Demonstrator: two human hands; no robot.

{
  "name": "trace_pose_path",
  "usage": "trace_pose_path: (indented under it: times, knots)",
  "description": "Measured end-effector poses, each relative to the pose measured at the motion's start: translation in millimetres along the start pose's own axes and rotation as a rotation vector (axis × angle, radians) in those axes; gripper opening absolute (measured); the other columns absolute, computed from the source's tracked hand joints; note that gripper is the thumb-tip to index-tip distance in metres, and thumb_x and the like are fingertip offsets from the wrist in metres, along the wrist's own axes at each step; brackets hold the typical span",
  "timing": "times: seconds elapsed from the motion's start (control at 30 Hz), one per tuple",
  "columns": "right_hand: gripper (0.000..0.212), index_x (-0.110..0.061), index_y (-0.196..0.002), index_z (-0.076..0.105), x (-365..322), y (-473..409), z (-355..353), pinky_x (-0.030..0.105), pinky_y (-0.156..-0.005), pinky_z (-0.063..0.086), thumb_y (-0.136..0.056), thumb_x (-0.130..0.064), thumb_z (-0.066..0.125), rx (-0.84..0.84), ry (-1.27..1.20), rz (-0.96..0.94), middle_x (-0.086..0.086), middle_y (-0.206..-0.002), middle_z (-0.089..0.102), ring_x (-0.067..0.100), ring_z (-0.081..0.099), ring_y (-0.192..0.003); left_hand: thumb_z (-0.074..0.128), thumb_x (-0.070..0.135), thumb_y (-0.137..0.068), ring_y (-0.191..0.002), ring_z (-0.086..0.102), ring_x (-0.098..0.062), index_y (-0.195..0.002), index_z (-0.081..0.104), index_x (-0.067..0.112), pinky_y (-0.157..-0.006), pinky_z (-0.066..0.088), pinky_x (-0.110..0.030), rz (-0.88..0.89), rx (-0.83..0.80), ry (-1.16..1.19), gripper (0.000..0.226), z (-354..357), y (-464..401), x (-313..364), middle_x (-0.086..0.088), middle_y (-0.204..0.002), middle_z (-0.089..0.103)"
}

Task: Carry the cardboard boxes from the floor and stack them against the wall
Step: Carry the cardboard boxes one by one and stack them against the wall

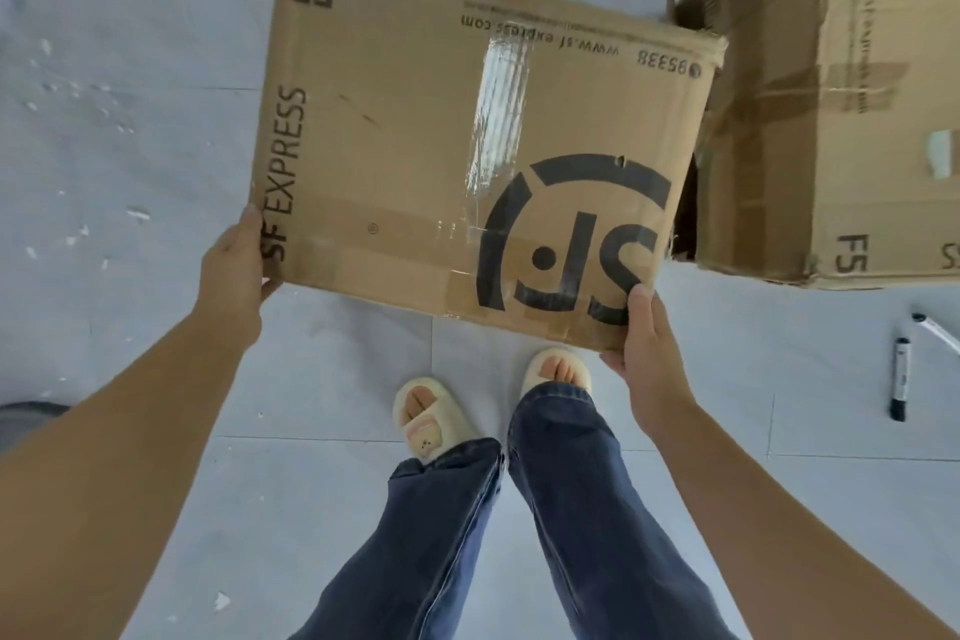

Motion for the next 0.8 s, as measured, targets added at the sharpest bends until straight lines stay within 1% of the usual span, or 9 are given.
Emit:
trace_pose_path:
  times: [0.1,0.2,0.3,0.37,0.47,0.53,0.63,0.73,0.8]
  knots:
    - [0.019,-0.045,-0.106,0.049,-6.5,4.7,-8.7,0.028,-0.082,0.048,-0.101,-0.047,0.030,-0.021,-0.074,0.037,-0.025,-0.096,0.062,0.004,0.063,-0.088,0.049,0.044,-0.095,-0.095,0.058,-0.005,-0.102,0.060,0.031,-0.088,0.047,-0.034,0.006,-0.062,-0.014,0.018,-6.4,12.0,-0.6,0.015,-0.095,0.063]
    - [0.026,-0.041,-0.121,0.048,-33.1,19.6,-28.9,0.046,-0.093,0.044,-0.099,-0.048,0.035,-0.021,-0.064,0.001,-0.023,-0.106,0.059,0.006,0.056,-0.100,0.050,0.041,-0.095,-0.113,0.054,-0.015,-0.113,0.060,0.028,-0.097,0.043,-0.044,0.017,-0.079,0.010,0.024,-18.0,41.7,3.7,0.008,-0.109,0.063]
    - [0.028,-0.041,-0.125,0.053,-73.7,42.1,-49.0,0.045,-0.084,0.053,-0.100,-0.041,0.040,-0.049,-0.105,-0.062,-0.021,-0.108,0.064,0.008,0.057,-0.104,0.050,0.039,-0.095,-0.117,0.052,-0.015,-0.113,0.064,0.034,-0.093,0.045,-0.052,0.013,-0.135,0.134,0.023,-25.4,85.6,18.0,0.008,-0.123,0.062]
    - [0.025,-0.040,-0.118,0.059,-100.0,62.5,-57.7,0.049,-0.080,0.056,-0.100,-0.038,0.042,-0.086,-0.125,-0.069,-0.014,-0.110,0.066,0.014,0.059,-0.107,0.050,0.038,-0.096,-0.117,0.052,-0.015,-0.107,0.066,0.038,-0.087,0.050,-0.054,0.011,-0.161,0.213,0.020,-32.5,118.1,31.4,0.011,-0.120,0.063]
    - [0.021,-0.037,-0.104,0.066,-127.3,100.6,-73.8,0.056,-0.079,0.055,-0.099,-0.037,0.045,-0.097,-0.119,-0.041,-0.011,-0.102,0.070,0.019,0.060,-0.108,0.051,0.037,-0.096,-0.118,0.052,-0.014,-0.106,0.066,0.037,-0.084,0.052,-0.055,-0.003,-0.160,0.265,0.019,-53.2,168.8,47.6,0.013,-0.116,0.064]
    - [0.021,-0.036,-0.099,0.067,-142.0,134.1,-86.2,0.052,-0.072,0.058,-0.098,-0.036,0.047,-0.104,-0.109,-0.054,-0.008,-0.103,0.071,0.019,0.062,-0.105,0.051,0.035,-0.096,-0.116,0.052,-0.012,-0.104,0.067,0.037,-0.079,0.054,-0.050,0.016,-0.143,0.297,0.018,-73.4,205.7,59.8,0.014,-0.115,0.064]
    - [0.021,-0.034,-0.105,0.066,-165.5,192.0,-106.0,0.041,-0.060,0.058,-0.098,-0.037,0.047,-0.106,-0.098,-0.104,-0.009,-0.102,0.070,0.017,0.063,-0.103,0.051,0.033,-0.096,-0.108,0.054,-0.008,-0.108,0.067,0.038,-0.074,0.056,-0.046,0.086,-0.127,0.322,0.020,-106.8,263.5,84.7,0.021,-0.102,0.068]
    - [0.024,-0.032,-0.113,0.064,-188.1,248.0,-124.5,0.040,-0.062,0.057,-0.098,-0.038,0.046,-0.129,-0.096,-0.153,-0.005,-0.109,0.069,0.020,0.061,-0.107,0.049,0.033,-0.097,-0.100,0.058,0.000,-0.110,0.066,0.039,-0.078,0.055,-0.048,0.155,-0.122,0.331,0.022,-139.2,316.7,109.1,0.027,-0.092,0.069]
    - [0.024,-0.031,-0.111,0.066,-204.5,281.9,-136.3,0.042,-0.064,0.058,-0.098,-0.038,0.047,-0.146,-0.102,-0.195,-0.004,-0.109,0.071,0.021,0.063,-0.107,0.049,0.033,-0.097,-0.087,0.062,0.009,-0.103,0.067,0.042,-0.080,0.054,-0.048,0.198,-0.129,0.355,0.021,-156.1,348.2,124.6,0.028,-0.091,0.069]
Point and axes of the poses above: each hand's wrist, its own y-axis away from the middle knuckle, its own z-axis out of the palm, x = y × z, the point moved 6 cm from there along -y, towards the middle knuckle
